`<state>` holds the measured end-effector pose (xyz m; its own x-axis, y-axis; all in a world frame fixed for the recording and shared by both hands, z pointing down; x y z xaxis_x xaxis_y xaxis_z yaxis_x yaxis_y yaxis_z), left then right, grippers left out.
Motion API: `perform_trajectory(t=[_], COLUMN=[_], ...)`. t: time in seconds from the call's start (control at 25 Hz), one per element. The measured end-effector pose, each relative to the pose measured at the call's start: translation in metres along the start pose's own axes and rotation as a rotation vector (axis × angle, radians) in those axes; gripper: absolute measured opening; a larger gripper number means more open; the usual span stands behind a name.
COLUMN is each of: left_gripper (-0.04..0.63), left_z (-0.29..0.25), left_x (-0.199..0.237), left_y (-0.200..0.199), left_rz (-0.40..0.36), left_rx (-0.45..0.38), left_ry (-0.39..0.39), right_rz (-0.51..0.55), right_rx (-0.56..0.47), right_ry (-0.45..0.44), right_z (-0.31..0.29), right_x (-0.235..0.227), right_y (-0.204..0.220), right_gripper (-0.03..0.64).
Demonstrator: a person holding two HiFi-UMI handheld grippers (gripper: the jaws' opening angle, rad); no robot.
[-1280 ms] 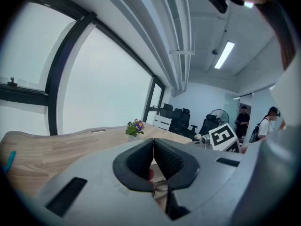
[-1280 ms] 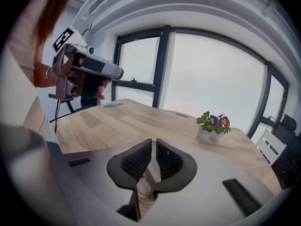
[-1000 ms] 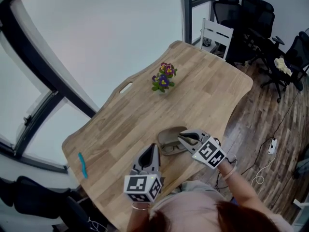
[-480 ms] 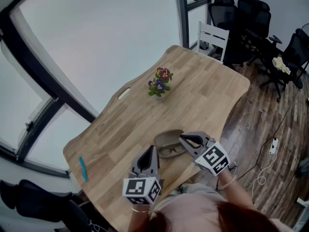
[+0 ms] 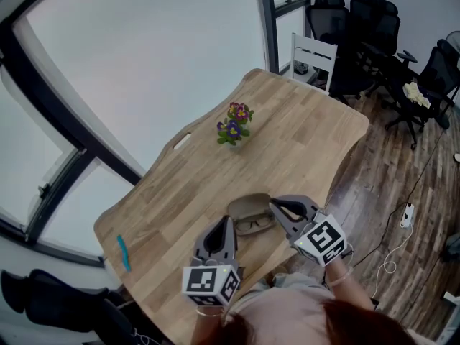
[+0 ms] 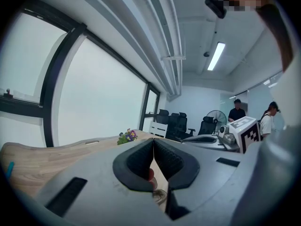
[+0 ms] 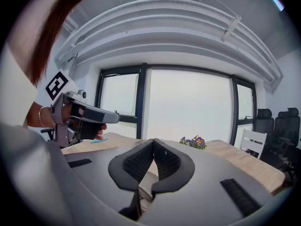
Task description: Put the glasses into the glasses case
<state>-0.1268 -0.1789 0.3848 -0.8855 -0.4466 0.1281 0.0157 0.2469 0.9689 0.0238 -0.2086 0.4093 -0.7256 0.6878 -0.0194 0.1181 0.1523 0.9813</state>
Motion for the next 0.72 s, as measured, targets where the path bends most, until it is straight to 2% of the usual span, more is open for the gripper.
perform_trajectory(t=[0.72], left_gripper=[0.002], left_z=[0.001], left_x=[-0.017], left_y=[-0.011], left_rz=[-0.019], left_rx=[-0.033], left_ry=[0.006], right_rz=[0.013], right_rx=[-0.098], right_ry=[0.02], right_z=[0.023], right_x=[-0.001], right_y=[-0.02], right_gripper=[0.0])
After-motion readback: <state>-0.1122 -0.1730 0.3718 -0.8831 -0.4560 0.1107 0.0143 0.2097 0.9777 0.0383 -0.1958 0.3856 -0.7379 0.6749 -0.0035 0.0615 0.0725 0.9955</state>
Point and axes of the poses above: the fingertips, and each gripper's own axes: z backward along the fingers, x to its left, y out of its underside, the point moved 4 cm from there along z, backward along the fingers, and after that the axes turned 4 degrees about -z, right-handed, at the moved point
